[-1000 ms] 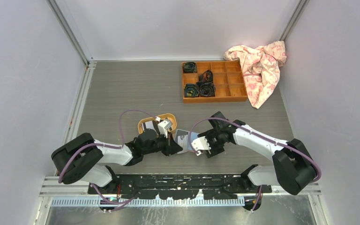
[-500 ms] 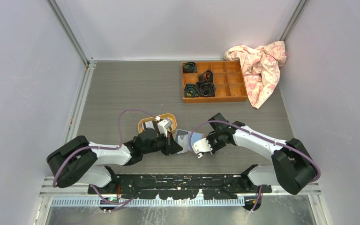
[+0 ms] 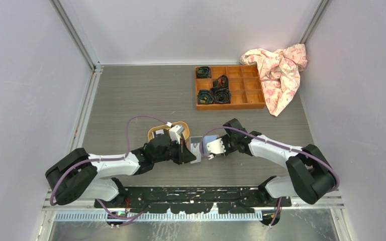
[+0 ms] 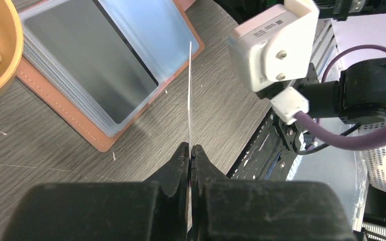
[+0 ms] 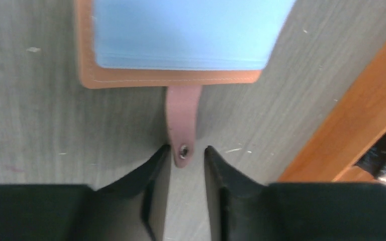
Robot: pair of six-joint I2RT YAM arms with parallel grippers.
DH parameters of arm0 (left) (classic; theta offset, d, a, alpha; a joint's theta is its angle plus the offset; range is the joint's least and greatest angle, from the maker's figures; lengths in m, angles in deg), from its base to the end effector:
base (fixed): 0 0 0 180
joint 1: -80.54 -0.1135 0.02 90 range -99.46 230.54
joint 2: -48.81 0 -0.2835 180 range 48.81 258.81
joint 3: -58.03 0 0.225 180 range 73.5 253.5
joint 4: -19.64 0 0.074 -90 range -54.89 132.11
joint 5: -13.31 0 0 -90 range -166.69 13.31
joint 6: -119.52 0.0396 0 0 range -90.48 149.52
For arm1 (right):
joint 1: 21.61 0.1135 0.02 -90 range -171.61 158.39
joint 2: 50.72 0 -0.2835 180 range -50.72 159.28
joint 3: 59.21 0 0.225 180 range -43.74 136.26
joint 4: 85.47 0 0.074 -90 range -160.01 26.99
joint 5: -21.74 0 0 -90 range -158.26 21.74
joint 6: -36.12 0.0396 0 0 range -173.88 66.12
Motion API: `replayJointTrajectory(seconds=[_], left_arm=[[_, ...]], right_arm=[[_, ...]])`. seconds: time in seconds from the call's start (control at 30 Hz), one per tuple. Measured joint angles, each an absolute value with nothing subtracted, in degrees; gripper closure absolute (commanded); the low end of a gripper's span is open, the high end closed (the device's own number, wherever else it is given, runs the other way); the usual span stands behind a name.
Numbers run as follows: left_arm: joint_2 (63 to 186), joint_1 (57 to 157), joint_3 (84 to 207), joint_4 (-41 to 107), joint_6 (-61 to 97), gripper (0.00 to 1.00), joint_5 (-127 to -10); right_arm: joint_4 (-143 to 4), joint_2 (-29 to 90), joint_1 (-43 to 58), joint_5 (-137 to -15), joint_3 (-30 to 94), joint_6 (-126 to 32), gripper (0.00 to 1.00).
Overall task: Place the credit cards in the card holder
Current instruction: Insert the credit card into the card slot.
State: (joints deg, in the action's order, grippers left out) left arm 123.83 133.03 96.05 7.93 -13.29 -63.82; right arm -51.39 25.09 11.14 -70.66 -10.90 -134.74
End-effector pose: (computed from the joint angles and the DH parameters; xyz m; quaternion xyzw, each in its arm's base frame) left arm 0.1320 -0.1864 0.2039 0.1306 0.8314 -0.4568 0.2883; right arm 0.1708 0.1118 0.1846 -0.8138 0.5263 -0.0815 0.2324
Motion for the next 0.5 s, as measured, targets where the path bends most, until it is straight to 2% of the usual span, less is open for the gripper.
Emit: replayJointTrajectory(seconds=[0.1, 0.2, 0.33, 0.5], left_arm=[[124.21, 133.12, 96.96, 8.28, -15.04, 1.0, -64.96], [125.12, 133.62, 97.95, 8.35, -16.87, 1.0, -66.78], [127.22, 135.02, 99.06, 8.22, -20.04, 1.0, -70.69], [130.46, 136.35, 100.5, 8.17, -24.04, 1.0, -76.15]], right_arm=[[-55.83, 25.73, 10.83, -67.79, -11.08, -132.88, 0.31], [-57.16, 25.07, 10.03, -68.1, -10.88, -129.84, 0.22], [-51.68, 23.02, 6.92, -74.15, -7.75, -122.24, 0.17], [-46.54, 21.99, 2.88, -87.03, 0.9, -106.81, 0.17]])
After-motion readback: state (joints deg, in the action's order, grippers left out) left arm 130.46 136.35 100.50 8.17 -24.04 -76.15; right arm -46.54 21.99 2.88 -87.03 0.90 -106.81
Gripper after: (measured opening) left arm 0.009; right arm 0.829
